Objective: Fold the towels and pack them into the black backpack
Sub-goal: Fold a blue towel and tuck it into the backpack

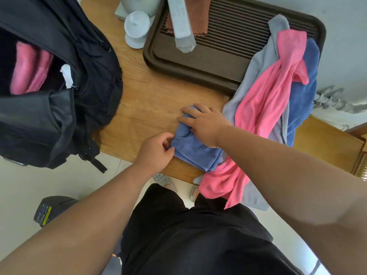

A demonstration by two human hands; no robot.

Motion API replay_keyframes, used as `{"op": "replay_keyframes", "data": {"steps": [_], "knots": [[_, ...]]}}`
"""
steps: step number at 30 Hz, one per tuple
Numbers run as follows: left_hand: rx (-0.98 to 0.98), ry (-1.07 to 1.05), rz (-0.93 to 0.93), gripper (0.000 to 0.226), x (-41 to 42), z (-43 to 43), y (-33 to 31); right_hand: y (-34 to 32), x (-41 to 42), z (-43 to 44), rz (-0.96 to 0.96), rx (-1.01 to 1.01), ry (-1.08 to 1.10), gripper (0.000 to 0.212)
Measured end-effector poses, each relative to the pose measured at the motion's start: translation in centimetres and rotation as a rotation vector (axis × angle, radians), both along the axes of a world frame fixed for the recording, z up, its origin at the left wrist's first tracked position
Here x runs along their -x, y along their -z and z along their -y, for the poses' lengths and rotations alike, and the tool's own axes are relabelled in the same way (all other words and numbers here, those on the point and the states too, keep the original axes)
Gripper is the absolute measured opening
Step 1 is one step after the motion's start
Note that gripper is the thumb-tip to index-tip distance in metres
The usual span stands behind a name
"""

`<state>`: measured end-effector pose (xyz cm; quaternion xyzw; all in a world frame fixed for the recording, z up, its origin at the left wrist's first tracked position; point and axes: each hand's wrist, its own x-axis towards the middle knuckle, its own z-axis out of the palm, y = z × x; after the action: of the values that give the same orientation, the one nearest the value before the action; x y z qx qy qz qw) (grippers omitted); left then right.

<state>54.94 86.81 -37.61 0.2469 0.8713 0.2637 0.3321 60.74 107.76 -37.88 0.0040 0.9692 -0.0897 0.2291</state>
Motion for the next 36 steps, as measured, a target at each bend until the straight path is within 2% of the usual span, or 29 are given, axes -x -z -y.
{"op": "replay_keyframes", "data": {"steps": [4, 8, 13, 16, 19, 21, 23, 26, 29, 31, 34, 36], "knots": [[-0.009, 0.132, -0.059, 0.025, 1.5, -0.2, 0.5, 0.3, -0.8, 0.0, -0.007, 0.022, 0.05, 0.055], [-0.05, 0.249, -0.271, 0.006, 1.8, -0.4, 0.7, 0.3, -1.0, 0.3, -0.011, -0.052, 0.08, 0.054], [-0.06, 0.351, -0.465, 0.031, 2.3, 0.5, 0.8, 0.7, -1.4, 0.5, -0.052, -0.099, 0.152, 0.055], [-0.017, 0.486, -0.555, 0.014, 3.1, 1.7, 0.3, 0.6, -1.4, 0.4, -0.034, -0.103, 0.216, 0.056], [0.117, 0.535, -0.5, 0.013, 3.4, 2.1, -0.2, 0.4, -1.5, 0.5, -0.036, -0.109, 0.242, 0.055], [0.196, 0.421, -0.426, 0.004, 3.3, 2.0, -0.4, 0.1, -1.4, 0.5, -0.057, -0.113, 0.254, 0.054], [0.173, 0.219, -0.342, 0.01, 3.1, 1.4, -1.0, -0.5, -1.1, 0.1, -0.072, -0.122, 0.258, 0.052], [0.08, 0.082, -0.251, 0.037, 2.7, -0.7, -1.6, -1.7, 0.1, -0.7, -0.017, -0.15, 0.213, 0.048], [0.166, 0.214, -0.189, 0.076, 2.9, -3.3, -1.7, -2.7, 1.1, -1.4, 0.081, -0.037, 0.279, 0.041], [0.242, 0.312, -0.232, 0.086, 3.4, -4.7, -1.7, -3.0, 1.5, -1.6, 0.114, 0.08, 0.386, 0.031], [0.308, 0.355, -0.278, 0.077, 4.6, -6.3, -1.7, -2.8, 1.5, -2.1, 0.096, 0.18, 0.482, 0.026], [0.344, 0.388, -0.302, 0.057, 5.3, -7.1, -2.0, -2.5, 1.0, -2.4, 0.085, 0.219, 0.507, 0.031]]}}
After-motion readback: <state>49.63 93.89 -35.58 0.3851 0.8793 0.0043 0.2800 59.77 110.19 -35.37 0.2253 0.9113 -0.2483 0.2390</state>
